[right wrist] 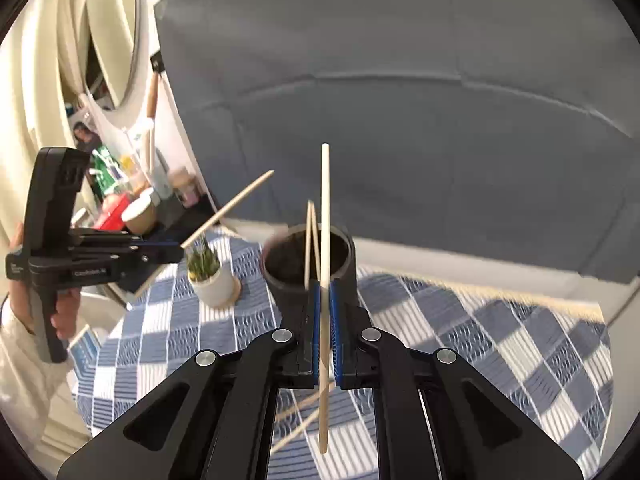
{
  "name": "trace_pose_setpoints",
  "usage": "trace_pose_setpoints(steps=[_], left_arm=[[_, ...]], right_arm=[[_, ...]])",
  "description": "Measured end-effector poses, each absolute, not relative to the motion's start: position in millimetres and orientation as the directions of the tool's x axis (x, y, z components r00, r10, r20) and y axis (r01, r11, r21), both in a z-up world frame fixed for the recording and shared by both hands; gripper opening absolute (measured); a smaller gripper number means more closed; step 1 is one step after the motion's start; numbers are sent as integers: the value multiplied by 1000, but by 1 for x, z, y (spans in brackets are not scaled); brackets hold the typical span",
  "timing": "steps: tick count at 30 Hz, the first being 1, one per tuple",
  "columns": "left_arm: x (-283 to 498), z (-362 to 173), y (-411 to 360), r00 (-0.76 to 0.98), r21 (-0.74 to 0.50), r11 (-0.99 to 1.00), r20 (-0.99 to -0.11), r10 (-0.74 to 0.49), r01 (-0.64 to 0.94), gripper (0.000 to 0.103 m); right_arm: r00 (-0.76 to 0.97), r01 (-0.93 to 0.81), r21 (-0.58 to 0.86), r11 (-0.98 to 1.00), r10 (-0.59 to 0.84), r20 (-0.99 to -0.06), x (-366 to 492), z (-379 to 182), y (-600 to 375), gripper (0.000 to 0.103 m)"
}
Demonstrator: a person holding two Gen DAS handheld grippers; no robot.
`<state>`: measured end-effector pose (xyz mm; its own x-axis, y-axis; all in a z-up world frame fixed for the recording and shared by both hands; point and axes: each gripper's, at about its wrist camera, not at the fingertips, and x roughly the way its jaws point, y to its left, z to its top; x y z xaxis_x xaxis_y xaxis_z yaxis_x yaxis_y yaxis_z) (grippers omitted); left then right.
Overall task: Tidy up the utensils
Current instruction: 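Lift the held sticks with both grippers and carry them over the black cup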
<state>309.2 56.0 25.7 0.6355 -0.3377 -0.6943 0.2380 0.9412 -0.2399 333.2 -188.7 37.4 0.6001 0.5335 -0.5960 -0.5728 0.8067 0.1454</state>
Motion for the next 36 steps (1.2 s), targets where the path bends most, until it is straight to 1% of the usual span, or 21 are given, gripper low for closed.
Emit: trace_pose_setpoints(steps=[5, 10, 14, 20, 23, 25, 32, 36], left_arm=[[330, 41, 49, 661, -305, 910, -626, -413, 280, 5], [345, 47, 41, 709, -340, 892, -547, -444, 296, 5], [358, 43, 33, 723, -345, 885, -519, -457, 311, 5], [375, 27, 34, 743, -437, 839, -431, -512, 325, 5], [385, 10, 36, 733, -484, 811, -410, -542, 329, 5], [387, 2, 39, 731, -513, 785, -376, -569, 347, 5], [392, -22, 45, 761, -555, 746, -281, -585, 369, 5], [396, -40, 41, 771, -540, 756, -276, -573, 369, 5]], right_arm=[[588, -616, 200, 762, 613, -528, 357, 47, -183, 5], [561, -640, 263, 722, 673, -481, 383, 47, -180, 5], [540, -645, 322, 693, 711, -450, 402, 40, -180, 5], [502, -640, 406, 652, 755, -421, 432, 21, -173, 5], [487, -651, 432, 624, 780, -394, 439, 14, -170, 5], [476, -659, 451, 602, 798, -370, 443, 11, -167, 5], [471, -673, 474, 567, 824, -316, 461, 2, -159, 5], [467, -667, 498, 553, 832, -299, 464, -15, -158, 5]])
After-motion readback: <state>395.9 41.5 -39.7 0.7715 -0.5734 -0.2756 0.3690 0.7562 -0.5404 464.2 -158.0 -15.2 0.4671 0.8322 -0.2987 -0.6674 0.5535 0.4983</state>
